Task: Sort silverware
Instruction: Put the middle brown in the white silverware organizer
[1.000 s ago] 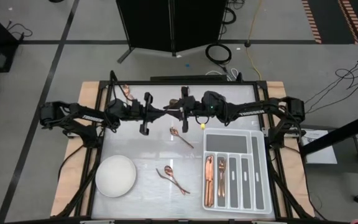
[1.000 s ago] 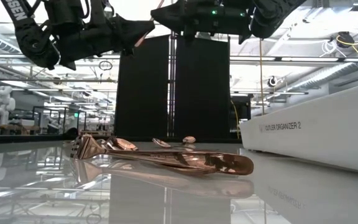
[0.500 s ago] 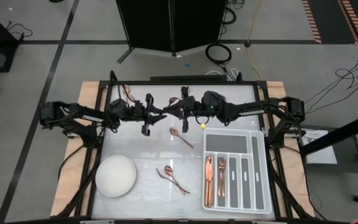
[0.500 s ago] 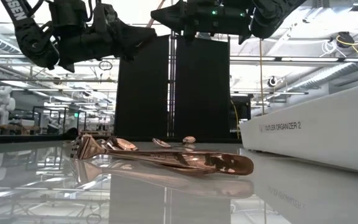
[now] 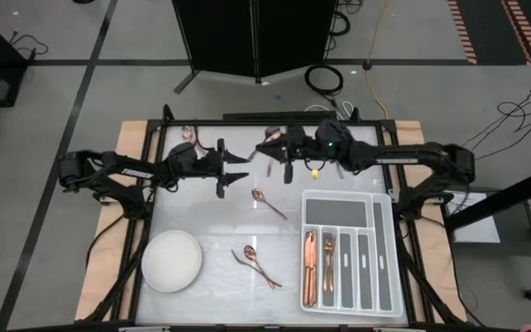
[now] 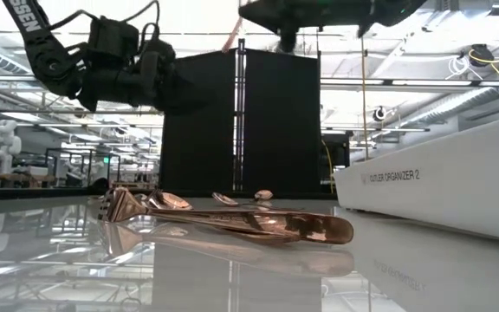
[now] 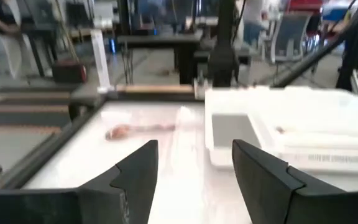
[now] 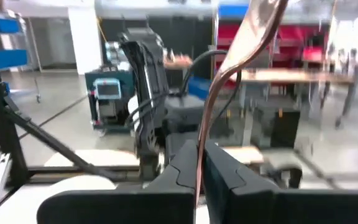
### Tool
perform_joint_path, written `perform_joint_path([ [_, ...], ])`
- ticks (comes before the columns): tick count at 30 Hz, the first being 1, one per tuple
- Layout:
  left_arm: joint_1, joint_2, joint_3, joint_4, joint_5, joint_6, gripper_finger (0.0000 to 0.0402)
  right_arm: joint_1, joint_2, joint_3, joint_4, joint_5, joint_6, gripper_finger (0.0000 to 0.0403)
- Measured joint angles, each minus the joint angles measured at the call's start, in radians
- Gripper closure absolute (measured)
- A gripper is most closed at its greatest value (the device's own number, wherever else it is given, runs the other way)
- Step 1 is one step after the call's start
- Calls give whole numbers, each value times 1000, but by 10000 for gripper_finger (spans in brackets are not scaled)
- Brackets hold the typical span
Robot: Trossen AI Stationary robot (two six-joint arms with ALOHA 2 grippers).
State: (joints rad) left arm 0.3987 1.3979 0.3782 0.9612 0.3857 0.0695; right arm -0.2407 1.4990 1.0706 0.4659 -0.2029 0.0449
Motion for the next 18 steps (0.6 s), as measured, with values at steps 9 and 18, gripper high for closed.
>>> perform_joint_path([
  [9,66,0,1,-55,80,17,195,19,-91,0,-459,-5,326,403],
  [18,66,0,1,-71,82,16,194,189,-92,0,-847,-58,818,403],
])
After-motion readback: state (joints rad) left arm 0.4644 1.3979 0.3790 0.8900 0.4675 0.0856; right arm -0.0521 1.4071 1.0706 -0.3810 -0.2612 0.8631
